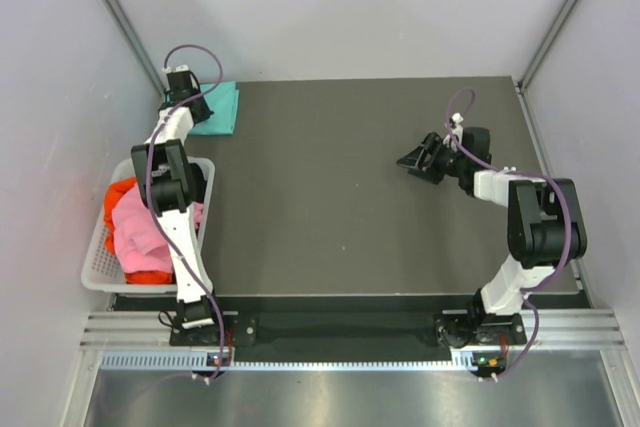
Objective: Fold and stack the t-shirts
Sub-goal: Neatly place the folded tshirt to the corner
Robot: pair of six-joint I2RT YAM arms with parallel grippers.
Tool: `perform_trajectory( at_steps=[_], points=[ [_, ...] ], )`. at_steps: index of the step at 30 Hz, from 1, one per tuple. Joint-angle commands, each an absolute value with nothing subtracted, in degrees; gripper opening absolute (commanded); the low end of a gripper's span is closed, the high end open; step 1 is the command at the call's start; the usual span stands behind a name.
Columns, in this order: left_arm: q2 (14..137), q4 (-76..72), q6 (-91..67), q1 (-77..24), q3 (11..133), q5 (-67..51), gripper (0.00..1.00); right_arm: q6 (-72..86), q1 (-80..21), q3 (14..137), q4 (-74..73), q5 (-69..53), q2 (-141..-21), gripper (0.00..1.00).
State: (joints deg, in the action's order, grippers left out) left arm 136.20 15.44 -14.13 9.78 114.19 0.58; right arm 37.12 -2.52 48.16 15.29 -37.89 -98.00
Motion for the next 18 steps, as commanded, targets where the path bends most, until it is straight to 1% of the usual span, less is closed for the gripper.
perform_trajectory(
  at_steps=[1,7,10,15,18],
  points=[
    [136.3,15.3,-16.3,9.7,113.6,0.9,0.00,37.2,-3.2,50.7,17.9,-39.1,-97.0,0.64],
    [133.9,16.2,-16.3,9.4,114.4,1.0,0.00,36.2,-3.3,51.9,15.1,-38.0,-96.2,0.64],
    [131.3,17.0,-15.4,9.3,115.2,2.9,0.00,33.8,-3.1,54.3,10.6,-36.3,-95.8,0.64],
    [127.7,16.8,-14.3,9.7,111.8,8.9,0.00,34.4,-3.4,55.1,8.9,-35.9,-93.2,0.64],
    [127.8,14.8,-14.5,10.5,109.4,7.8,0.00,34.4,-3.7,54.2,8.9,-35.2,-91.9,0.64]
  ],
)
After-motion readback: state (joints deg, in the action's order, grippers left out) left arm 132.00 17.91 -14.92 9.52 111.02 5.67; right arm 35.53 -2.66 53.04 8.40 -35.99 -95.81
